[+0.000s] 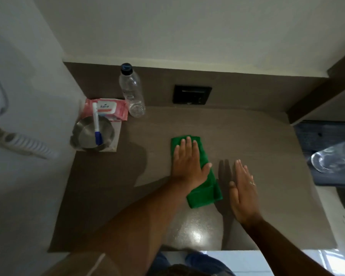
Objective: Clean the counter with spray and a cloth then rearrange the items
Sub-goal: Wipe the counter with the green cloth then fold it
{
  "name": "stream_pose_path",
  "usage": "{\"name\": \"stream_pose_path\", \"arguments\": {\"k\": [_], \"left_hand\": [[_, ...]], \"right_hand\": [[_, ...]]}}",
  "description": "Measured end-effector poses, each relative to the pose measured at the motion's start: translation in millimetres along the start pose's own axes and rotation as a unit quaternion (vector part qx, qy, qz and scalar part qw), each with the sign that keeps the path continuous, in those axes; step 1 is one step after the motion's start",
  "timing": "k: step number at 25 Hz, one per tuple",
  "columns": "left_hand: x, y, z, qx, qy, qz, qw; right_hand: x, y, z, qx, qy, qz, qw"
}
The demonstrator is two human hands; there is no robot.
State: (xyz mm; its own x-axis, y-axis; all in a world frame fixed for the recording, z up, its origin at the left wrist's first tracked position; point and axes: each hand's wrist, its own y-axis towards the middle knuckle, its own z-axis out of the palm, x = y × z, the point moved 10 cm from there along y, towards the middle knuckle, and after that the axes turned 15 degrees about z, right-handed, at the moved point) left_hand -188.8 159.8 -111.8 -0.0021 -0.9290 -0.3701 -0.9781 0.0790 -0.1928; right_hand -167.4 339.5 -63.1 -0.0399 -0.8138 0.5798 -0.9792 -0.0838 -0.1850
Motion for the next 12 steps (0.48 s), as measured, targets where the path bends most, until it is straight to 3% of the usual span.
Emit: {"name": "stream_pose_path", "arguments": {"k": [3,5,7,9,12], "left_hand": [[-20,5,-1,0.030,-0.090,0.063,0.994],[17,-21,-27,-0.047,-0.105,0.073,0.991],[81,-71,-49,-0.122,-0.027,0.010,0.992],[144,-123,-48,-0.103,0.027,-0.079,0.991],[180,-155,-31,-0.050,0.086,-0.110,0.989]], "right_hand": [[13,-4,10,0.014,-0.002,-0.004,1.000],[41,1,37,0.056,-0.057,-0.034,0.996],[61,18,73,0.106,-0.165,-0.050,0.979],[72,44,99,0.116,-0.262,-0.053,0.957],[93,63,120,0.084,-0.314,-0.054,0.944]]}}
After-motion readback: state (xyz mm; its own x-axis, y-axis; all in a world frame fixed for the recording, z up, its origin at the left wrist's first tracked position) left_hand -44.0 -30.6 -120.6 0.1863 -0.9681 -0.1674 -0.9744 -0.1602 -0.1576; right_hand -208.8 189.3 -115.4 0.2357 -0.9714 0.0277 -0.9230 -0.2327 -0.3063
